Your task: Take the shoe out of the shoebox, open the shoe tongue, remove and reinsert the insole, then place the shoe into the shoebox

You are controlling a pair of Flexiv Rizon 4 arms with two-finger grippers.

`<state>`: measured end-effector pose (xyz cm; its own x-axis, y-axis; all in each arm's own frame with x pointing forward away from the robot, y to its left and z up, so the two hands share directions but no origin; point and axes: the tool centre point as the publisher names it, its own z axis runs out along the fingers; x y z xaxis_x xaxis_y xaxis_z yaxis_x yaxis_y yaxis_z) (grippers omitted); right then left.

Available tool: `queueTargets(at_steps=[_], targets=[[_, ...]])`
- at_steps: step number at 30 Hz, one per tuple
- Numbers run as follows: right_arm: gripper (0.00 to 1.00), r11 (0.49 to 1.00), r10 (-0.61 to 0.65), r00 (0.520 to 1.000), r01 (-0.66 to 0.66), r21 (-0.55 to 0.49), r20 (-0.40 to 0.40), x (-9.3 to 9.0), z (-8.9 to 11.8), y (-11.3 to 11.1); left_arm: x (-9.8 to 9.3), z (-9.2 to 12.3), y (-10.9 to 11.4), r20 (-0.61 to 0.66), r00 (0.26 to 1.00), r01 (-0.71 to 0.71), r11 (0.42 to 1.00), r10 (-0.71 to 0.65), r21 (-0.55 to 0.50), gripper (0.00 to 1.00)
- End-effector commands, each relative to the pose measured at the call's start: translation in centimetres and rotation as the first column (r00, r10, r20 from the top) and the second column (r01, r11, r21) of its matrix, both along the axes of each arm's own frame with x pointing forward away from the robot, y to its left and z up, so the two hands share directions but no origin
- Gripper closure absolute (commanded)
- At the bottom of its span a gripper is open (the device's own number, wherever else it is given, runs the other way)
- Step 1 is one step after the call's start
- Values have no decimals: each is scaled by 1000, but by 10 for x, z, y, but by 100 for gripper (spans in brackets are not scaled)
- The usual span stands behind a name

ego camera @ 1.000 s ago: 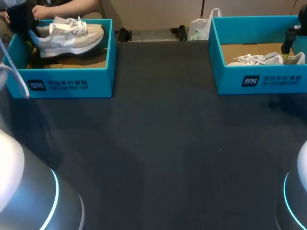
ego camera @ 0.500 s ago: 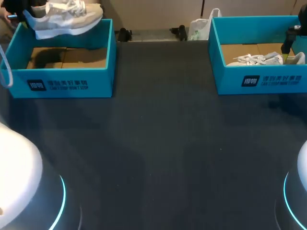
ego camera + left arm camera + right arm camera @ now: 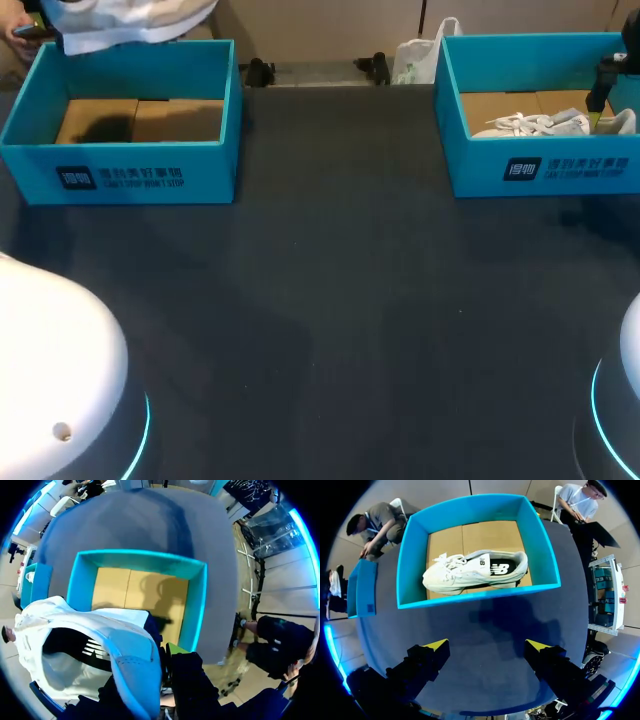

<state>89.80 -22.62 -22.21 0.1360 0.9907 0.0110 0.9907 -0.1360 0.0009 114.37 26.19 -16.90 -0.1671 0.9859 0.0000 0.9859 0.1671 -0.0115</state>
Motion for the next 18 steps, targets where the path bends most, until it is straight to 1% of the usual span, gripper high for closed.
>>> queueTargets(at_steps=[1, 6, 7, 9, 12, 14, 18], targets=[[0, 1000, 0, 1000, 0, 0, 2, -1, 0, 0, -62, 19, -9, 224, 974, -4, 999, -5, 39, 100], [0, 1000, 0, 1000, 0, 0, 2, -1, 0, 0, -62, 19, -9, 224, 974, -4, 999, -5, 39, 100], [0, 1000, 0, 1000, 0, 0, 2, -1, 0, 0, -65, 19, -12, 222, 975, -17, 998, 4, 53, 100], [0, 1000, 0, 1000, 0, 0, 2, -1, 0, 0, -84, 24, -21, 238, 971, 15, 999, -24, 38, 100], [0, 1000, 0, 1000, 0, 0, 2, -1, 0, 0, -113, 30, -36, 268, 963, 24, 999, -35, 42, 100], [0, 1000, 0, 1000, 0, 0, 2, -1, 0, 0, -134, 32, -49, 281, 958, 48, 997, -61, 53, 100], [0, 1000, 0, 1000, 0, 0, 2, -1, 0, 0, -169, 32, -72, 306, 949, 51, 995, -74, 82, 100]])
